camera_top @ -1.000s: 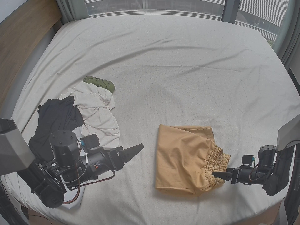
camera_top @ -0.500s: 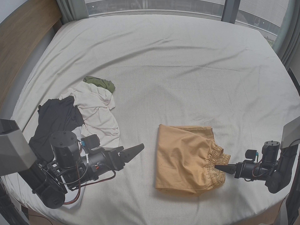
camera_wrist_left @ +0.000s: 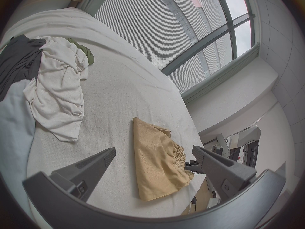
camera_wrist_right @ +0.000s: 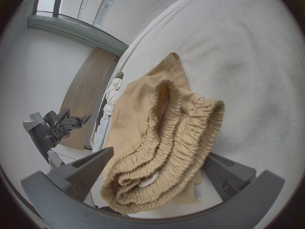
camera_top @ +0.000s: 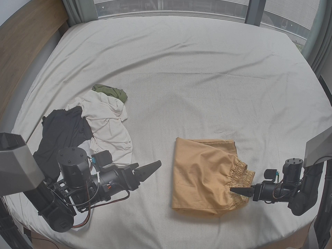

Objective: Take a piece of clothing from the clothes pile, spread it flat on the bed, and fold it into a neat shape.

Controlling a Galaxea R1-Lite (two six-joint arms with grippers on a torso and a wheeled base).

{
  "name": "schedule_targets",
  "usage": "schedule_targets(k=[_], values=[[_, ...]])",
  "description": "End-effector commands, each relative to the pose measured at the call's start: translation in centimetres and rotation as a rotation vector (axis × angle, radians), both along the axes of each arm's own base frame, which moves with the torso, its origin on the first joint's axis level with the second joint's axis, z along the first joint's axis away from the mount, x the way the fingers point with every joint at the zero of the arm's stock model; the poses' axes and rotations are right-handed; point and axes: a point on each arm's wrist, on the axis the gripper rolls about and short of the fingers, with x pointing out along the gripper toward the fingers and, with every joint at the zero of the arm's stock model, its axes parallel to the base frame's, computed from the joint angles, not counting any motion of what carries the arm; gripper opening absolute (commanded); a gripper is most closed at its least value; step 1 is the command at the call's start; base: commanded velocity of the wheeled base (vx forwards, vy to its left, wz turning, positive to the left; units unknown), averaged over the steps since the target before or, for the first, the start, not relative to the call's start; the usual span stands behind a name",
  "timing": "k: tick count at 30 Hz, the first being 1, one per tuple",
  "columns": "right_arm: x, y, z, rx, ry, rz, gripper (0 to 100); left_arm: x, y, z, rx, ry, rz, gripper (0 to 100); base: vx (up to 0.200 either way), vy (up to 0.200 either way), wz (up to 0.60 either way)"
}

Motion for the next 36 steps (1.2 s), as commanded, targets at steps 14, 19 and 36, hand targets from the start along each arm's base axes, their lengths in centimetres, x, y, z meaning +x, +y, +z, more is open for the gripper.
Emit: schedule_targets(k=[14,19,36], values=[[0.0,2.5,-0.7,0.023,0.039,0.084,100,-0.2,0.2,0.6,-0.010,-0.018,0.003,100,0.000,0.000,0.00],[0.0,2.5,-0.6,0.024,0.037,0.083,100,-0.2,0.2,0.6,-0.009,-0.017,0.003,100,0.000,0.000,0.00],[-0.7,3.1,0.8,0.040,0.010,0.114,0,0.1,0.2,1.4,-0.041,-0.069,0.012,100,0.000,0.000,0.00]])
